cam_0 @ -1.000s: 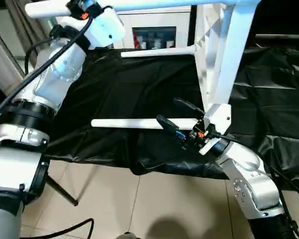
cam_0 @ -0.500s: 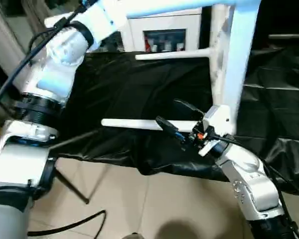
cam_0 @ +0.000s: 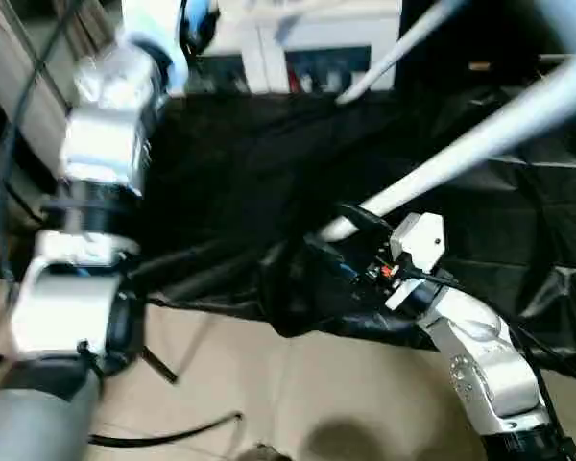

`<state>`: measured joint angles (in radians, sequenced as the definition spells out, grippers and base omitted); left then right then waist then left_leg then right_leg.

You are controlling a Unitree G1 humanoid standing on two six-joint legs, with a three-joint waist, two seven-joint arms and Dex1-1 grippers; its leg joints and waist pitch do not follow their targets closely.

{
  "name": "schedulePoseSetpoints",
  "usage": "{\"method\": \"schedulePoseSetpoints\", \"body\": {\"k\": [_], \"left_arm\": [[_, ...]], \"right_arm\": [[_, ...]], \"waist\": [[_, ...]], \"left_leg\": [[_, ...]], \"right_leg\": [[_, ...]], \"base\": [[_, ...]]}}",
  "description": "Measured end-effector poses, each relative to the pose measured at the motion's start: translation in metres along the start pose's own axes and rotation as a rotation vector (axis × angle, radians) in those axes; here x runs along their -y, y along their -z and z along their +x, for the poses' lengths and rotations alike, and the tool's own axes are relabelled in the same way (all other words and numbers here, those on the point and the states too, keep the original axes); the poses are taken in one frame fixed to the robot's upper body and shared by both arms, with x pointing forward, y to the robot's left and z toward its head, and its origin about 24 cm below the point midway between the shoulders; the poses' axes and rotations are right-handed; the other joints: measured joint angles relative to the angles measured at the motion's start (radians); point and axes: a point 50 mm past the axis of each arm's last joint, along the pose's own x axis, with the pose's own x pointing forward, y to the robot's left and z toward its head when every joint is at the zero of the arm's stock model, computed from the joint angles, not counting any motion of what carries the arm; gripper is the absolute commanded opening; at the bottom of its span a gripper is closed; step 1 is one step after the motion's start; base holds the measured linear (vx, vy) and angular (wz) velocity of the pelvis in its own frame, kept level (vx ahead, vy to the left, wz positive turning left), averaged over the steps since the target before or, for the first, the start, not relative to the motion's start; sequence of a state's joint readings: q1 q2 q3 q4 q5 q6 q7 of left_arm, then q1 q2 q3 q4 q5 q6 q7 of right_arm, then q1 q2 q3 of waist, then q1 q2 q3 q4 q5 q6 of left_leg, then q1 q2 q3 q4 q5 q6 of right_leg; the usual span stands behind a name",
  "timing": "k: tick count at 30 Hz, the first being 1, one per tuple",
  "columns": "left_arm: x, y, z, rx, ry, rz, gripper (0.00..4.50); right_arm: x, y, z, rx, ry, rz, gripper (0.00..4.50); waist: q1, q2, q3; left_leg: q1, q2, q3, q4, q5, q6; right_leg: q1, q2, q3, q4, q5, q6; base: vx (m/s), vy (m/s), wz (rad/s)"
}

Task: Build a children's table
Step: Flip table

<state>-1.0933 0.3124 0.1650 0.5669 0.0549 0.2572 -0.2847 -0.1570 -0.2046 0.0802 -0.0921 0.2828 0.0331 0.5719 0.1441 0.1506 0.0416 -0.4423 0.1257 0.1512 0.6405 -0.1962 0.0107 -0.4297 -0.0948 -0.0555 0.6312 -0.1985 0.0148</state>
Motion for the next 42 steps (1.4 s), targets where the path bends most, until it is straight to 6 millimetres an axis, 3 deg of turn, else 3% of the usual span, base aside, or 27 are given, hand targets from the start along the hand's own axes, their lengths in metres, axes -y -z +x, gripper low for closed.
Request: {"method": "schedulePoseSetpoints", "body": {"k": [7, 13, 16, 22, 27, 42], "left_arm": [[0.002, 0.010, -0.010, -0.005, -0.020, -0.008, 1.97], [0.002, 0.011, -0.014, -0.005, -0.027, -0.014, 1.95], [0.004, 0.010, -0.015, -0.002, -0.024, -0.008, 1.93], [0.006, 0.009, -0.016, -0.005, -0.016, -0.001, 1.93], [0.006, 0.009, -0.019, -0.002, -0.018, 0.003, 1.90], [0.003, 0.027, -0.035, -0.050, -0.058, -0.027, 1.84]], "right_arm": [[0.029, -0.007, -0.016, 0.148, 0.317, 0.059, 4.23], [0.042, 0.004, -0.025, 0.136, 0.504, 0.136, 4.50], [0.046, 0.009, -0.019, 0.107, 0.533, 0.154, 4.50], [0.067, 0.007, 0.018, 0.047, 0.568, 0.127, 4.50], [0.078, 0.005, 0.038, 0.037, 0.597, 0.165, 3.97], [0.078, 0.007, 0.044, 0.090, 0.582, 0.216, 2.74]], "waist": [[0.001, -0.005, 0.001], [-0.003, -0.006, 0.001], [-0.002, -0.006, 0.001], [-0.003, -0.006, 0.001], [-0.002, -0.008, 0.001], [-0.003, -0.016, 0.003]], "left_leg": [[-0.001, 0.001, 0.002, 0.001, 0.001, 0.001], [-0.001, 0.003, 0.004, 0.001, 0.002, 0.002], [-0.001, 0.003, 0.004, 0.001, 0.002, 0.002], [0.000, 0.004, 0.006, 0.002, 0.004, 0.001], [0.000, 0.005, 0.006, 0.002, 0.004, 0.001], [0.000, 0.007, 0.007, 0.009, 0.005, 0.002]], "right_leg": [[-0.001, -0.001, 0.000, 0.000, 0.002, -0.002], [-0.001, -0.001, -0.001, 0.000, 0.003, -0.003], [-0.001, -0.001, -0.001, 0.000, 0.004, -0.003], [0.000, -0.001, -0.001, 0.001, 0.005, -0.003], [0.000, -0.001, -0.002, 0.001, 0.006, -0.003], [-0.001, -0.001, -0.002, 0.008, 0.006, -0.003]], "base": [[0.000, 0.000, 0.00], [0.000, 0.000, 0.00], [0.000, 0.000, 0.00], [0.000, 0.000, 0.00], [0.000, 0.000, 0.00], [0.000, 0.000, 0.00]]}}
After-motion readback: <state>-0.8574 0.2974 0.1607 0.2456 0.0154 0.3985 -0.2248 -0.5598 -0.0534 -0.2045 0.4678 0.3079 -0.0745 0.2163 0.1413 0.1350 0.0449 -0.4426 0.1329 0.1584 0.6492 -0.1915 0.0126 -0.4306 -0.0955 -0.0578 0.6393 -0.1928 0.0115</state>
